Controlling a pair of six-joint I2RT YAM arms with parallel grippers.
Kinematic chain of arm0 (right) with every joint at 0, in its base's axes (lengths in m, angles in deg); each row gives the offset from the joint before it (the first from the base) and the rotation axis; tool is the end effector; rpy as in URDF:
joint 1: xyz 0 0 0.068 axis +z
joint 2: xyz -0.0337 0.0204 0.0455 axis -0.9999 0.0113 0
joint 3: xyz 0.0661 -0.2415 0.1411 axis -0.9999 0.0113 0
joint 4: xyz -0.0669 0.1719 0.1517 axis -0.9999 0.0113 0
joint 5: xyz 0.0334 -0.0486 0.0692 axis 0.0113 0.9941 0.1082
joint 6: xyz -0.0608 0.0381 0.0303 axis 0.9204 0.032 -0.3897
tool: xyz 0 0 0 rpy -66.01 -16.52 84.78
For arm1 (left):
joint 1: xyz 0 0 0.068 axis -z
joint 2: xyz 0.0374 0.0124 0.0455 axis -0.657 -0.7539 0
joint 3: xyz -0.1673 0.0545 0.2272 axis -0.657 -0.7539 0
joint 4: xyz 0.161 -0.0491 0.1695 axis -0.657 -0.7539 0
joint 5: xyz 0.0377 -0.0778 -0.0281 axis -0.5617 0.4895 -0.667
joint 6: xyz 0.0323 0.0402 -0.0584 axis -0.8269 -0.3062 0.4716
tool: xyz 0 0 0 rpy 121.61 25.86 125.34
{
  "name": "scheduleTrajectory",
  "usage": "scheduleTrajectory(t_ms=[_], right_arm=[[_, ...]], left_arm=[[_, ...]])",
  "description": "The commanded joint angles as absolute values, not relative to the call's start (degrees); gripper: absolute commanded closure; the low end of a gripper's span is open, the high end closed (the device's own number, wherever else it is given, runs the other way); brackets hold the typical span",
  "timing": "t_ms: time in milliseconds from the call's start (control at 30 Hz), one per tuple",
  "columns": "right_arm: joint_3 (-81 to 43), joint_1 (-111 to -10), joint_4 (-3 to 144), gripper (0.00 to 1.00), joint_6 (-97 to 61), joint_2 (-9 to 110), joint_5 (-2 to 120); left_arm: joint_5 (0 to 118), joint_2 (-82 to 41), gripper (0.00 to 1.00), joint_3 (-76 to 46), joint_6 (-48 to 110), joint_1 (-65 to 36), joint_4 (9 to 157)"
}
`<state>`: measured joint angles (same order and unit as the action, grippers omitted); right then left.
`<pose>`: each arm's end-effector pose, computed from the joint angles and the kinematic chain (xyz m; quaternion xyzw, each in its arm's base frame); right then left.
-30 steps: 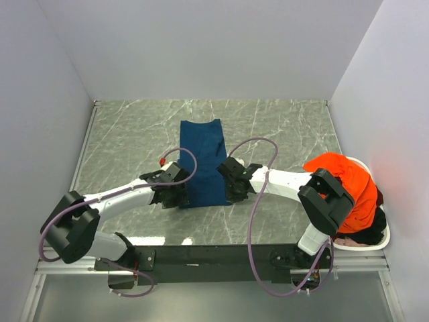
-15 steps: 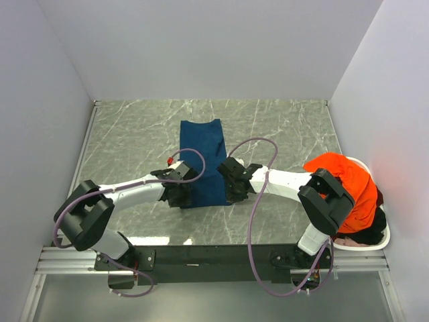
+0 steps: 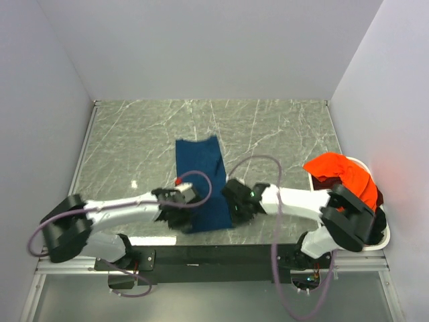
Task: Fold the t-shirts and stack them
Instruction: Fold the tshirt
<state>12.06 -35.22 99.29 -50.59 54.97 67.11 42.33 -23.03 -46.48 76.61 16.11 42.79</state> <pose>0.1476 0.2038 0.1611 -0.1264 0.9768 0.1246 0.1196 0.1214 -0.1704 0.1664 -0.0090 0.9886 -0.0709 0.1322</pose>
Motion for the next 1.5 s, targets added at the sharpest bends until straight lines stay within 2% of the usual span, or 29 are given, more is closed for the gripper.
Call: scheduleTrajectory(t_ms=[0, 100, 167, 267, 333, 500, 667, 900, 1100, 1467], right_arm=[[18.38, -28.02, 110.28, 1.00, -56.67, 44.54, 60.78], [19.28, -25.72, 115.02, 1.00, -59.84, 35.48, 58.39], [17.45, -26.50, 120.12, 1.00, -59.24, 31.52, 61.44], [11.30, -31.75, 125.30, 1.00, -54.42, 31.93, 64.80], [7.08, -35.02, 125.85, 1.00, -51.77, 32.81, 65.51], [-4.06, -42.84, 126.28, 1.00, -43.77, 37.99, 66.74], [-11.73, -46.19, 126.12, 1.00, -38.59, 45.37, 68.68], [-19.99, -50.32, 124.27, 1.00, -34.27, 53.55, 68.24], [-25.70, -54.01, 122.16, 1.00, -31.90, 61.37, 67.63], [-33.36, -58.94, 114.87, 1.00, -29.17, 76.93, 64.72]], left_arm=[[48.70, -14.05, 0.99, -47.05, 85.14, 24.63, 29.62], [50.29, -6.75, 0.99, -45.56, 89.37, 27.39, 24.62], [50.03, -3.49, 0.99, -42.31, 90.17, 27.39, 21.37], [48.54, -2.43, 0.97, -37.04, 86.94, 25.21, 20.39], [48.97, -3.21, 0.98, -35.28, 83.60, 19.50, 20.73], [49.06, -4.71, 0.99, -32.72, 72.87, 6.25, 23.45], [49.59, -8.40, 0.99, -30.00, 65.92, -1.33, 26.01], [50.20, -14.02, 0.99, -26.75, 60.38, -8.80, 31.54], [51.78, -23.50, 0.99, -24.37, 56.77, -15.13, 38.74], [48.62, -36.79, 0.99, -20.68, 54.84, -19.98, 49.20]])
